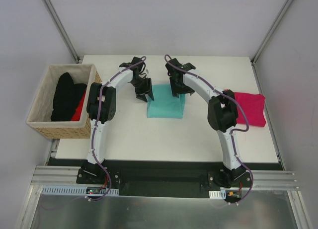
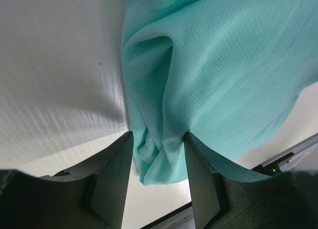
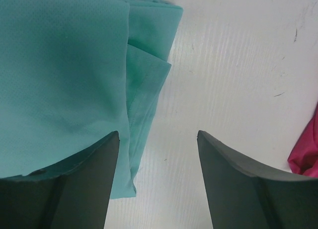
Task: Fold and stack the t-shirts
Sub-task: Smooth out wrinkles on the folded tshirt
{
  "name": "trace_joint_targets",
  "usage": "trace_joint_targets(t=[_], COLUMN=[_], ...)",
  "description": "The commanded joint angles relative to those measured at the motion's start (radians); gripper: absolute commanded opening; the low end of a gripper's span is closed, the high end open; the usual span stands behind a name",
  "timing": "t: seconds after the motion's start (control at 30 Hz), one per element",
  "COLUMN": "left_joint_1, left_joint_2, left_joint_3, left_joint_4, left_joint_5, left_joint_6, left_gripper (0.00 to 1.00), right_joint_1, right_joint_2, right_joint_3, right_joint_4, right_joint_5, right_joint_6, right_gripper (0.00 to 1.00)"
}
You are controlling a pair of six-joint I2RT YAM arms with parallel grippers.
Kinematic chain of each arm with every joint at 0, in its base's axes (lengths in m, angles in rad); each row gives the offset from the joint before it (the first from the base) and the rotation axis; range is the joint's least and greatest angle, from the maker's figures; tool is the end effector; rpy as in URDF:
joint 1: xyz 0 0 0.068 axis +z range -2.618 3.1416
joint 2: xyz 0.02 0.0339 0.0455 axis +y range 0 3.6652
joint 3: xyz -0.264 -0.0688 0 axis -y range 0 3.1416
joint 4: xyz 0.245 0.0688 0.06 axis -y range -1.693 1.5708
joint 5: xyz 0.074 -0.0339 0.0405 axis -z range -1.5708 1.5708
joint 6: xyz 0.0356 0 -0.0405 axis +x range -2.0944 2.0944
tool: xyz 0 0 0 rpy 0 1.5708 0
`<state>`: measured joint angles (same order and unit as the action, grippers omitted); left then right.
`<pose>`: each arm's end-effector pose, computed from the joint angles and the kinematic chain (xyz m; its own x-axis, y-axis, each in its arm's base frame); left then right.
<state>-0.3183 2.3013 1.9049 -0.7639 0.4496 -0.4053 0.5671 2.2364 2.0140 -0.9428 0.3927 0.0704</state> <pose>0.4583 -0.1673 0.1736 -0.9764 -0.0522 -0.2096 0.0670 0.8493 -0.5236 0.4100 0.2450 0.2274 -0.7991 -0.4319 -0.4183 -0.3135 0.8930 -0.3230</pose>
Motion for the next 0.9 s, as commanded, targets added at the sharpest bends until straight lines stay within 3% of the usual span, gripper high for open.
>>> trace_joint_targets(t=[0.0, 0.53, 0.87], left_joint_1=[0.013, 0.013, 0.013], left_joint_2=[0.009, 0.032, 0.037], left_joint_3=[0.013, 0.016, 0.008], left_joint_4=[-0.011, -0.018, -0.020], left_joint_5=[0.024, 0.031, 0.031], left_joint_6=[0.003, 0.005, -0.004], left_gripper=[0.45, 0.45, 0.45], right_joint_1=[-0.003, -0.001, -0.003], right_joint_2=[0.008, 0.040, 0.040], right_joint_3=[0.025, 0.032, -0.052], right_joint_4=[-0.018, 0.007, 0.055], right_joint_5=[-0.022, -0.061, -0.095], right_joint_6=[0.020, 0.040, 0.060], right_gripper=[0.68, 0.73, 0.72])
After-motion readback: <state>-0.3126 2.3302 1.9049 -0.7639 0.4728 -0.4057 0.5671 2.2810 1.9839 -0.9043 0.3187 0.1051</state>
